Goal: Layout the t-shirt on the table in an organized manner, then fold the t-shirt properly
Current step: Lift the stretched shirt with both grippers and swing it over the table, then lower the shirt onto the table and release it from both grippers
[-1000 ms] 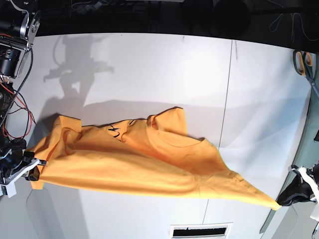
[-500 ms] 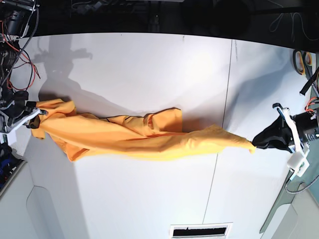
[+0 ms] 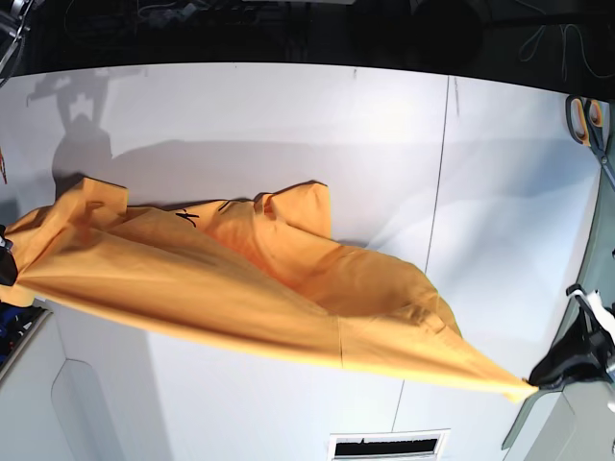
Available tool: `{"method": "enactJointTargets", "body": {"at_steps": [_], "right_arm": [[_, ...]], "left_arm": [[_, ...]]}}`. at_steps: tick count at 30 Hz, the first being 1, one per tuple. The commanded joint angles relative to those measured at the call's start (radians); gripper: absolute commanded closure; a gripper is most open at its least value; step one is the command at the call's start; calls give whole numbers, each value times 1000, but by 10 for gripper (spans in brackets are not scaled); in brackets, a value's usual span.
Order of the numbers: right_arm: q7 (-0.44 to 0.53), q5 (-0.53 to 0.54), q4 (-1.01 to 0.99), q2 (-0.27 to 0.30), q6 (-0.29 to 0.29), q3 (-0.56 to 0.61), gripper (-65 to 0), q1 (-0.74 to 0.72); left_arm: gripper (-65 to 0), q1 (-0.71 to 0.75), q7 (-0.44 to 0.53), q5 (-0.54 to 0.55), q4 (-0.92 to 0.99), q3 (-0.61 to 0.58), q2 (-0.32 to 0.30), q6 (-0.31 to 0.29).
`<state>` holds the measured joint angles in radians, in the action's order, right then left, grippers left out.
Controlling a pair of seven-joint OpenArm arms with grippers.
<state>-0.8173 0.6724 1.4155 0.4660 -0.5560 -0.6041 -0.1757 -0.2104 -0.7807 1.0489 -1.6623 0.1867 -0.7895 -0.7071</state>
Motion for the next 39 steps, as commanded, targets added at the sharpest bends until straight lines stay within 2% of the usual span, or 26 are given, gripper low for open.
{"method": "enactJointTargets", "body": {"at_steps": [1, 7, 9, 11, 14, 17, 19, 23, 29, 37, 38, 39], "right_arm": [[24, 5, 18, 33, 9, 0, 0, -37], [11, 7, 18, 41, 8, 50, 0, -128], [3, 29, 18, 45, -3, 50, 0, -140], [-25, 56, 19, 55, -12, 48, 0, -139], [-119, 128, 22, 66, -28, 20, 0, -124], [-225, 206, 47, 66, -28, -32, 0, -74], [-256, 233, 69, 66, -29, -68, 0, -19], [-256, 233, 101, 66, -36, -130, 0, 101], [-255, 233, 103, 61, -35, -160, 0, 273], [-219, 159, 94, -53, -34, -159, 0, 380], [-208, 147, 93, -67, -31, -159, -44, 387], [-200, 138, 91, -81, -31, -159, -119, 388]], "left_arm": [[0, -48, 25, 6, 3, 10, -26, 9], [0, -179, 26, 40, 55, -14, -29, 9], [0, -203, -2, 97, 45, -21, -49, 9], [0, -201, -69, 200, -7, -39, -91, 9], [0, -145, -177, 339, -146, -48, -155, 9], [0, -39, -245, 376, -294, -48, -191, 9], [0, 47, -283, 395, -365, -48, -190, 9], [0, 201, -291, 399, -409, -46, -164, 9], [0, 379, -302, 397, -402, -46, -76, 9], [0, 521, -323, 305, -302, -47, 14, 9], [-40, 528, -322, 294, -272, -47, 28, 9], [-96, 527, -322, 284, -237, -47, 42, 9]]}}
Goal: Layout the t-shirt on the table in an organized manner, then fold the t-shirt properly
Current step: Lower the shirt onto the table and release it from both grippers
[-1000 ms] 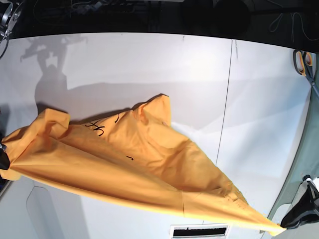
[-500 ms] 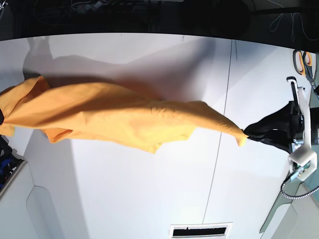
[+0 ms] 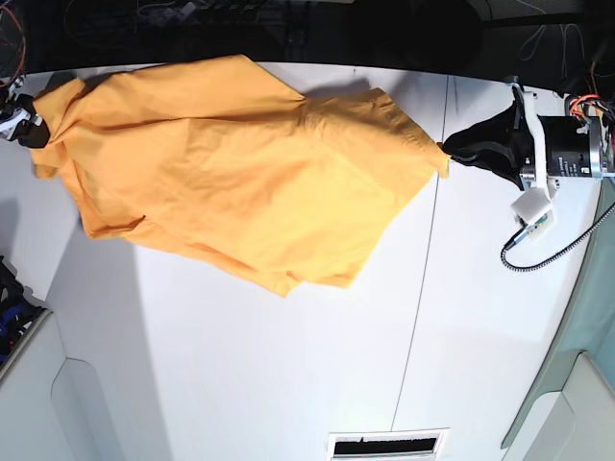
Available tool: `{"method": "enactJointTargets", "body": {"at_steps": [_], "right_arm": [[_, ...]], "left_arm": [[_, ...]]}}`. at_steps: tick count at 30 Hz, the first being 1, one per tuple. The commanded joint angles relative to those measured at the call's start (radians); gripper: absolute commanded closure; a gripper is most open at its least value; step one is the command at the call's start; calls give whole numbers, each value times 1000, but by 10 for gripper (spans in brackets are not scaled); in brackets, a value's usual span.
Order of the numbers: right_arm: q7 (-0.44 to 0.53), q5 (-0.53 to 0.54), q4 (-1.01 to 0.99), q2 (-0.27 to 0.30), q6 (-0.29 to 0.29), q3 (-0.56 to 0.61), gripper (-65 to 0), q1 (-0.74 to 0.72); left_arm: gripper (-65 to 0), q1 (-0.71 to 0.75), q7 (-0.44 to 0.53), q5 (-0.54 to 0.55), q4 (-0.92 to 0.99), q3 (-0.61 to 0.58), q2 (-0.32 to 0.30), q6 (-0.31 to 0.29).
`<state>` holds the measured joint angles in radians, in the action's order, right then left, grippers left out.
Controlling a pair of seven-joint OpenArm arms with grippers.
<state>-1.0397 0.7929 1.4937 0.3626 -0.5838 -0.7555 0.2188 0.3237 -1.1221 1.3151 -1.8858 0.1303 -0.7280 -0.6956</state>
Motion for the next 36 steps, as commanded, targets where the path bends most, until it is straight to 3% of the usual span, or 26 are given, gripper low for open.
{"method": "enactJointTargets", "body": {"at_steps": [1, 2, 4, 12, 16, 22, 26, 31, 36], "right_arm": [[31, 10, 13, 12, -3, -8, -187, -7], [38, 10, 13, 3, -3, -8, -236, -7], [55, 11, 14, 4, -3, -8, -270, -8], [79, 11, 69, 22, 1, -35, -269, -105], [130, -45, 50, 19, 1, -1, -269, -204], [217, -253, -79, 19, 5, 187, -269, -384], [286, -358, -251, 19, 12, 345, -270, -488], [339, -374, -440, 19, 12, 475, -270, -570], [300, -361, -510, 16, 11, 580, -269, -569]], "left_arm": [[-142, -8, 26, 3, 25, 10, -8, -3], [-178, -8, 42, -7, 61, 10, 1, -3], [-215, -8, 77, -11, 127, 10, 5, -3], [-216, -97, 94, 12, 123, 75, -1, -3], [-216, -155, 171, -67, 124, 73, 18, -3], [-223, -234, 306, -314, 171, 12, 98, 5], [-285, -284, 364, -416, 284, -76, 154, 25], [-286, -396, 420, -521, 474, -171, 243, 56], [-286, -463, 424, -562, 626, -217, 336, 55]]}}
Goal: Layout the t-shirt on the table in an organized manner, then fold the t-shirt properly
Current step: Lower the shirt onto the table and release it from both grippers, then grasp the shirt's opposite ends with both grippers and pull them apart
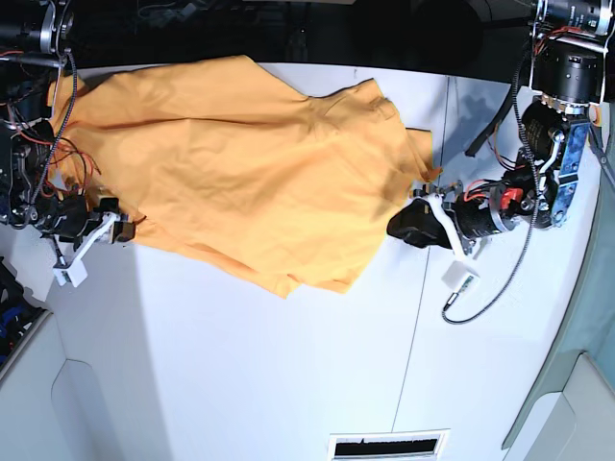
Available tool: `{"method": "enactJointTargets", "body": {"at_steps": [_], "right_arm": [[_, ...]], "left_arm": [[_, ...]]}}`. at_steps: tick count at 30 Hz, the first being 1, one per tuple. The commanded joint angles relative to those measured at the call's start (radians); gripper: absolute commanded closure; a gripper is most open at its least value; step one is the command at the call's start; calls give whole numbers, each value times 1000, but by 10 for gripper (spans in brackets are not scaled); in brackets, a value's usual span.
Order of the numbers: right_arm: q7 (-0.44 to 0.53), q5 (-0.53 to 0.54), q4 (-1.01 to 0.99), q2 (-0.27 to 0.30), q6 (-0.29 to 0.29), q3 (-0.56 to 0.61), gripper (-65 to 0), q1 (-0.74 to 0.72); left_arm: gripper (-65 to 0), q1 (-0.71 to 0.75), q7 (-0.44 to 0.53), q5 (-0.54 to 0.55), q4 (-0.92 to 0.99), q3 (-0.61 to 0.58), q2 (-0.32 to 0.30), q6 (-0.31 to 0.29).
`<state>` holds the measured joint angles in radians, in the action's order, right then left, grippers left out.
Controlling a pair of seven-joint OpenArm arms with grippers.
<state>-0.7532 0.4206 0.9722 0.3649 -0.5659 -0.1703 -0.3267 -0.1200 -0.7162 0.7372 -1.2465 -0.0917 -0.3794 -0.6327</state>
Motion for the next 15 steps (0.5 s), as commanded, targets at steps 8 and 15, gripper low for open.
{"method": "enactJointTargets", "body": {"at_steps": [8, 15], "right_arm": [[-6, 36, 13, 14, -6, 132, -6, -26], [6, 31, 17, 23, -6, 121, 0, -76]], "left_arm": [[-170, -24, 80, -61, 19, -109, 52, -21], [0, -26, 117, -198, 19, -142, 21, -14]]}}
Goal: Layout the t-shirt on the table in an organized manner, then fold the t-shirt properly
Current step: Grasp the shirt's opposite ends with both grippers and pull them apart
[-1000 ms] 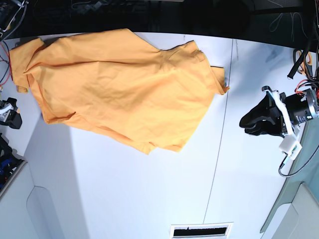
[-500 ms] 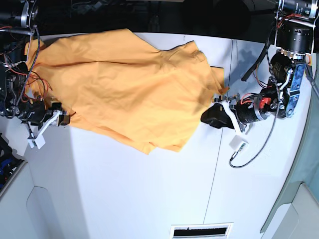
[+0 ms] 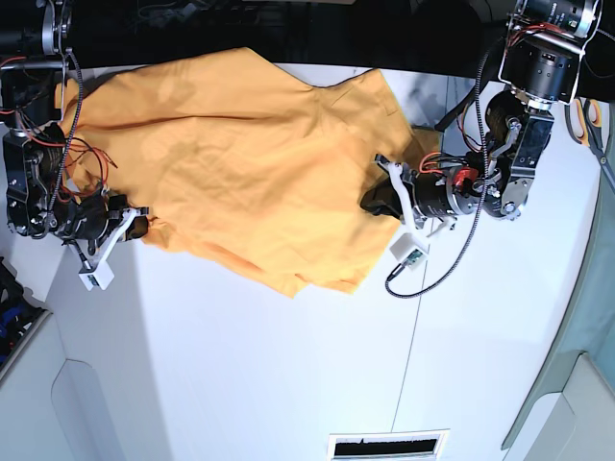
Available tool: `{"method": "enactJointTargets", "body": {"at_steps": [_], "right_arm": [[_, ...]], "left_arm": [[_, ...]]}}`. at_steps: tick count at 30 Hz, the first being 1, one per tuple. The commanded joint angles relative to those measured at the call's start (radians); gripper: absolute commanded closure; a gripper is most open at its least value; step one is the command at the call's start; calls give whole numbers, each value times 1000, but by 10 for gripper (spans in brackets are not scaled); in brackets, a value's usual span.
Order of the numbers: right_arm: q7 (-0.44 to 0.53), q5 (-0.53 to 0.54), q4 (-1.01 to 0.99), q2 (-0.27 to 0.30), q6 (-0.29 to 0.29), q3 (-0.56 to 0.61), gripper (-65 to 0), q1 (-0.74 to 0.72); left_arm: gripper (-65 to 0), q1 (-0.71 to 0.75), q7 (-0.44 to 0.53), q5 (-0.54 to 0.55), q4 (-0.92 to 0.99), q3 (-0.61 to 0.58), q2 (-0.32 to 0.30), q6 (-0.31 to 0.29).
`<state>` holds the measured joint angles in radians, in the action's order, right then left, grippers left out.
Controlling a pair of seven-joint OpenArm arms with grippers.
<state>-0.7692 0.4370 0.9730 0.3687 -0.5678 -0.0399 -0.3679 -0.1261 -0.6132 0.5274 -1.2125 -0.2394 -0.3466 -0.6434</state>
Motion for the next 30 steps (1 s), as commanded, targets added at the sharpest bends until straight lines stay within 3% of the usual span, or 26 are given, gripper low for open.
{"method": "enactJointTargets", "body": {"at_steps": [1, 10, 18, 19, 21, 22, 23, 26, 30], "right_arm": [[21, 12, 19, 21, -5, -18, 0, -52], [21, 17, 45, 64, -5, -111, 0, -226], [13, 35, 46, 82, 4, -166, 0, -328], [9, 35, 46, 82, 6, -168, -58, -327], [-28, 39, 46, 82, 18, -168, -283, -320], [-57, 47, 46, 82, 21, -168, -364, -315], [-90, 61, 46, 83, 22, -168, -402, -306], [-171, 127, 46, 83, 22, -182, -403, -270], [-190, 183, 49, 82, 21, -267, -403, -188]], "left_arm": [[0, -18, 11, 11, -15, 6, -26, -3], [0, 45, 17, 14, -15, 6, -160, -3], [0, 55, 19, 14, -15, 6, -185, -4], [0, 55, 19, 15, -15, 6, -185, -4], [0, 54, 19, 15, -15, 6, -185, -4], [0, 54, 19, 15, -15, 6, -185, -4], [0, 54, 19, 15, -15, 6, -185, -4], [0, 52, 19, 15, -15, 6, -185, -3], [0, 48, 19, 15, -15, 6, -187, -3]]}}
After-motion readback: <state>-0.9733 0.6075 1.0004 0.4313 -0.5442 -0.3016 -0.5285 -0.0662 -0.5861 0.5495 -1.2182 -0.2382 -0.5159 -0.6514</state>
